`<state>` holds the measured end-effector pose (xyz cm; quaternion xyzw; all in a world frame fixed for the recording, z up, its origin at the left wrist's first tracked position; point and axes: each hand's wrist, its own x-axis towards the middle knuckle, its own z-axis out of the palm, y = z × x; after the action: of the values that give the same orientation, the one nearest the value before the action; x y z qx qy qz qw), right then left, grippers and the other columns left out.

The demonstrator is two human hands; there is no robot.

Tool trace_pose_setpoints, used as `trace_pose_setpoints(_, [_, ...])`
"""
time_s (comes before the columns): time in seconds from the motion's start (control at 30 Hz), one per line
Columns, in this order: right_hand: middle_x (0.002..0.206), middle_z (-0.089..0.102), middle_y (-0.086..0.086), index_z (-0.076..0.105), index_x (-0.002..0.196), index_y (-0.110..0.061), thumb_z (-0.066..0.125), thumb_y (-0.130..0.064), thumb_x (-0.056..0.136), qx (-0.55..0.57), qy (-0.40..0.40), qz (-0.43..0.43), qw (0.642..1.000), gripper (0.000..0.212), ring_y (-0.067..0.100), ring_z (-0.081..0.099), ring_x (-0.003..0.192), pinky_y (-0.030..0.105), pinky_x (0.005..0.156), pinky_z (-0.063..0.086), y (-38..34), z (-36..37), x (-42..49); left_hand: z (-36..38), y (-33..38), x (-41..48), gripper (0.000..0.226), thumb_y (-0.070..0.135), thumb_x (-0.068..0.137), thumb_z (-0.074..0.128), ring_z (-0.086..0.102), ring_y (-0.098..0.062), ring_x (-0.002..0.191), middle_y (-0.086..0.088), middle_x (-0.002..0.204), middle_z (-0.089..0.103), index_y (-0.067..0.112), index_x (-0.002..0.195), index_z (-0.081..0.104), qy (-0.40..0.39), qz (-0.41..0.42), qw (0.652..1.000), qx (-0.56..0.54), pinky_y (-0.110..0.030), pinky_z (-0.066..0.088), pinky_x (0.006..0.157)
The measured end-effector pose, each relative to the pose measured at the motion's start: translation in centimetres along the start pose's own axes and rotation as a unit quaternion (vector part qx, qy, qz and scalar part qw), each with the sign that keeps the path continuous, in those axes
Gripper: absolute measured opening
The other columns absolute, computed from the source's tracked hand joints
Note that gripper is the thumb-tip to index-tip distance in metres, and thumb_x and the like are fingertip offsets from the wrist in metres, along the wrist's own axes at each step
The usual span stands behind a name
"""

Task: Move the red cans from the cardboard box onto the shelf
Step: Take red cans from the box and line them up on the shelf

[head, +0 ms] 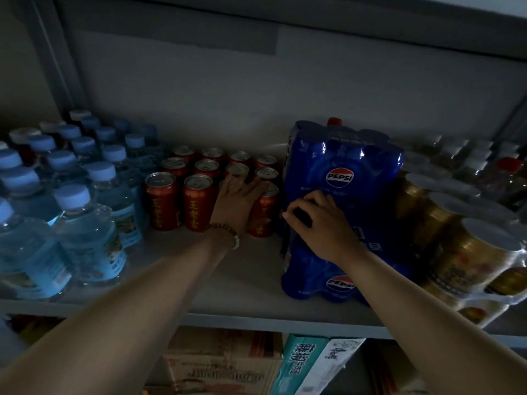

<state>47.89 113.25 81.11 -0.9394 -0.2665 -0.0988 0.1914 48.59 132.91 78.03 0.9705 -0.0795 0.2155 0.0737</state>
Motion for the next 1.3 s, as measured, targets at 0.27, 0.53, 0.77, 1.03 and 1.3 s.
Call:
trace_pose_setpoints(0.27, [0.123,0.051,0.000,0.059,0.120,-0.022,0.046,-0.033,0.096,0.028,0.059,-0.003,0.998,0.029,0.019,0.045,0.120,0.029,0.101,0.034,-1.9,-0.7,-1.5,-2.4,0.9,-12.3,0.059,0.048,0.088,0.049,0.031,-0.015,0.134,0.004,0.145,0.037,0.025,0.140,0.034,0.091,-0.079,0.984,-0.131,-0.031,0.022,0.112])
trace_pose_setpoints(0.53, [0.140,0.046,-0.002,0.050,0.124,-0.028,0.043,-0.039,0.093,0.069,0.034,-0.104,0.992,0.033,0.016,0.036,0.134,0.045,0.111,0.033,-11.5,12.1,-15.6,0.8,-3.7,-28.0,0.048,0.034,0.090,0.046,0.028,-0.020,0.138,-0.005,0.146,0.038,0.018,0.135,0.043,0.070,0.012,0.992,-0.105,-0.039,0.020,0.115])
trace_pose_setpoints(0.77, [0.143,0.045,-0.001,0.054,0.128,-0.022,0.045,-0.029,0.094,0.112,-0.128,-0.042,0.984,0.036,0.016,0.037,0.135,0.031,0.113,0.028,-11.8,31.2,-27.3,12.3,-6.9,-41.7,0.068,0.025,0.085,0.059,0.027,-0.021,0.139,-0.003,0.152,0.027,0.022,0.143,0.025,-0.144,-0.023,0.982,-0.123,-0.043,0.024,0.114])
trace_pose_setpoints(1.03, [0.157,0.017,-0.010,0.030,0.144,-0.033,0.049,-0.036,0.095,0.099,-0.360,0.159,0.914,0.053,0.012,0.032,0.138,0.034,0.114,0.027,-6.7,52.1,-39.1,28.2,-10.6,-56.4,0.065,0.045,0.093,0.039,0.007,-0.016,0.143,0.005,0.156,0.004,0.026,0.148,0.010,-0.369,-0.191,0.906,-0.073,-0.034,0.010,0.116])
trace_pose_setpoints(1.3, [0.153,0.023,-0.014,0.025,0.146,-0.034,0.056,-0.042,0.090,0.108,-0.431,0.223,0.868,0.063,0.018,0.032,0.136,0.030,0.102,0.038,-2.0,66.8,-45.5,42.4,-11.0,-65.4,0.068,0.046,0.093,0.040,0.008,-0.015,0.144,0.004,0.156,0.009,0.024,0.148,0.006,-0.434,-0.223,0.870,-0.072,-0.036,0.007,0.118])
